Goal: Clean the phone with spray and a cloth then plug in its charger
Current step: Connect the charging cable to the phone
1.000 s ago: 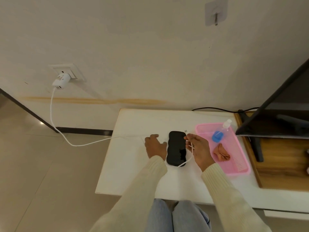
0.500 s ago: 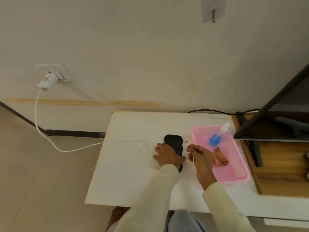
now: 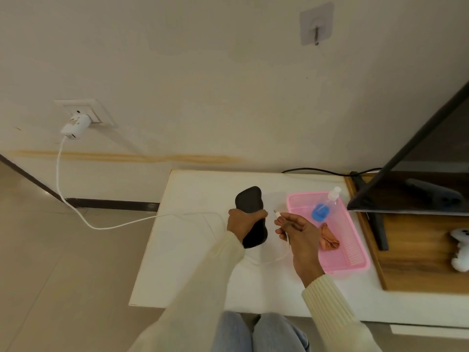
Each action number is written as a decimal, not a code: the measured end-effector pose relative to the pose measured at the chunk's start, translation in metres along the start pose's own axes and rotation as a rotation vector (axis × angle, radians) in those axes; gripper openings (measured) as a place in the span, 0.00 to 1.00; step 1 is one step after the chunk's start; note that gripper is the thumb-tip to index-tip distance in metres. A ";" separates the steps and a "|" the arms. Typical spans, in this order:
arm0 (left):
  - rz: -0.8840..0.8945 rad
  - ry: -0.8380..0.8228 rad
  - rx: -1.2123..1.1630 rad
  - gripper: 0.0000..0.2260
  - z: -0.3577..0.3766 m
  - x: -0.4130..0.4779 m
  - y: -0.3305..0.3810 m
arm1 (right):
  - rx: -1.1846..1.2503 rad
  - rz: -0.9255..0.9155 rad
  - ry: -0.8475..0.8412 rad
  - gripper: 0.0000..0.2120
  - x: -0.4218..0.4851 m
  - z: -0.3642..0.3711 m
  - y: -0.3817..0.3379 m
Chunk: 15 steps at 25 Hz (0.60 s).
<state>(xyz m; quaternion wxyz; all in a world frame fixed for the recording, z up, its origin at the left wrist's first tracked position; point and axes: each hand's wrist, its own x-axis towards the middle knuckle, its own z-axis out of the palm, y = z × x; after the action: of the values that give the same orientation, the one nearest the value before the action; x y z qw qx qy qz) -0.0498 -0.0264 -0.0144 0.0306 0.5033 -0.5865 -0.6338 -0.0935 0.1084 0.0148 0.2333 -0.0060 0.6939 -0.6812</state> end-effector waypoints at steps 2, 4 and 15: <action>-0.001 -0.068 -0.218 0.24 -0.015 -0.012 0.014 | 0.019 -0.028 -0.025 0.07 -0.008 0.006 -0.011; 0.014 -0.162 -0.424 0.20 -0.027 -0.026 0.025 | 0.051 -0.061 -0.053 0.08 -0.016 0.010 -0.025; 0.121 -0.600 -1.111 0.16 -0.045 -0.062 0.038 | 0.127 -0.132 -0.053 0.06 -0.043 0.020 -0.069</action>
<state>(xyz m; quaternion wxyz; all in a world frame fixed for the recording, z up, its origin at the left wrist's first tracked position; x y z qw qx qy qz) -0.0094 -0.0313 0.0615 0.1573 0.1785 -0.1807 -0.9543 -0.0696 0.0986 0.0945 0.2062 -0.0551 0.6410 -0.7373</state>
